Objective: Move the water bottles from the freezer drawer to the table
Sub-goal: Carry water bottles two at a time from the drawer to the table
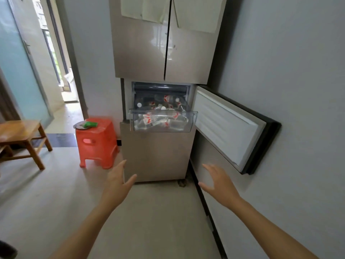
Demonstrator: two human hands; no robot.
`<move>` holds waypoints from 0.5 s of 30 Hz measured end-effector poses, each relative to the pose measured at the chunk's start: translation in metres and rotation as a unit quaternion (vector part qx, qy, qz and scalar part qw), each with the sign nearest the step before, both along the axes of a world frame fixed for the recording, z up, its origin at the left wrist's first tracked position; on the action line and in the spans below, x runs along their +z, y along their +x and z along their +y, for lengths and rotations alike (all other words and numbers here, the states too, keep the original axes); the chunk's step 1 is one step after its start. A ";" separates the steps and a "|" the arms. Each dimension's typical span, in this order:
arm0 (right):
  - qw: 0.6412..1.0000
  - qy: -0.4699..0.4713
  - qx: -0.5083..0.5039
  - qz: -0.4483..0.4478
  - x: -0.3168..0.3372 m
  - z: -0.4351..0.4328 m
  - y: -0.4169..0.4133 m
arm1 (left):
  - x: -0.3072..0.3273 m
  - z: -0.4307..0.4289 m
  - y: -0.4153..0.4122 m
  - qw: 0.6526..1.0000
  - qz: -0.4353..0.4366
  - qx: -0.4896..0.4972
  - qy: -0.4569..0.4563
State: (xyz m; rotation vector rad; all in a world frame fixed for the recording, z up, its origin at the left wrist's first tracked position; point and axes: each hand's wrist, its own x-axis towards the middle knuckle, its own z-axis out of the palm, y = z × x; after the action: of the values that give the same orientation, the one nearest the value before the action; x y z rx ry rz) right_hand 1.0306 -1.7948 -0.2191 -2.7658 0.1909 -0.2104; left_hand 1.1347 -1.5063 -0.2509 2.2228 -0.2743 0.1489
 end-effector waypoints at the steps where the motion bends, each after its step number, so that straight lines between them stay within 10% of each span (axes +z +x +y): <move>1: 1.000 0.008 -0.005 0.014 -0.009 -0.013 0.013 | -0.007 -0.013 0.016 1.000 0.010 -0.008 0.008; 15: 0.996 0.086 0.006 0.004 -0.034 -0.149 0.215 | -0.005 -0.155 0.187 0.999 -0.008 0.008 0.034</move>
State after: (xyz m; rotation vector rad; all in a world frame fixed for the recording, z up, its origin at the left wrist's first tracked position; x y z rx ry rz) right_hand 1.2452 -1.9442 -0.2529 -2.5962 0.1847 -0.1707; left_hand 1.3222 -1.6609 -0.2559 2.2928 -0.2731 0.1679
